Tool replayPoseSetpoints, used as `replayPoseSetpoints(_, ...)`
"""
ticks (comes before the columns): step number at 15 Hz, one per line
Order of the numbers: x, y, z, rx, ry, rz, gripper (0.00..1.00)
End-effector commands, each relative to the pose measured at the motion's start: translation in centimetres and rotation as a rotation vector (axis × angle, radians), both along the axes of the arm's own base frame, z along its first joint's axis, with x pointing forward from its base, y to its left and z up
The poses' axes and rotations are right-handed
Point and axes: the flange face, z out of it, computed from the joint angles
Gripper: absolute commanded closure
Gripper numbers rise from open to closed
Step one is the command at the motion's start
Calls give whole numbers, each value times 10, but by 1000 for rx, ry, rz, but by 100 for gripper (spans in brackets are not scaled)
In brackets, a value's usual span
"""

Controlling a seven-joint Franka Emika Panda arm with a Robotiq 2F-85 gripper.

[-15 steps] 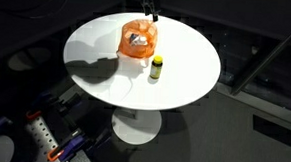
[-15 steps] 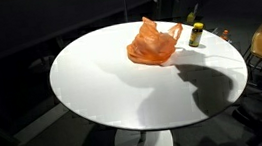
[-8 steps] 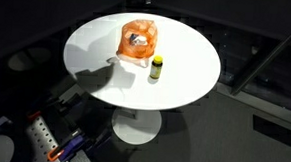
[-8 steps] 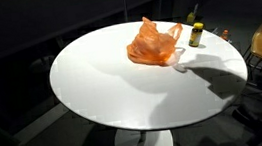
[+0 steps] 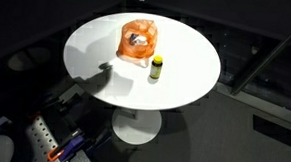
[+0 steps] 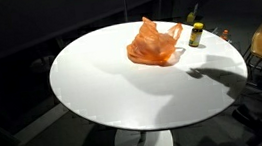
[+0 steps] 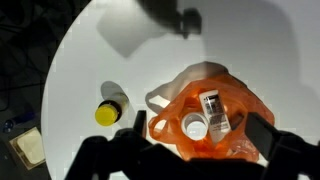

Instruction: Put the white lotion bottle in the plastic bag

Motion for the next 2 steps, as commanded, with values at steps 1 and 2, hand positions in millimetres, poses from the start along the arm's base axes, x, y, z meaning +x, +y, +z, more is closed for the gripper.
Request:
replayPoseSetpoints(1,0,0,0,0,2,-1,0)
replayPoseSetpoints(2,0,-1,0,0,2,-1,0)
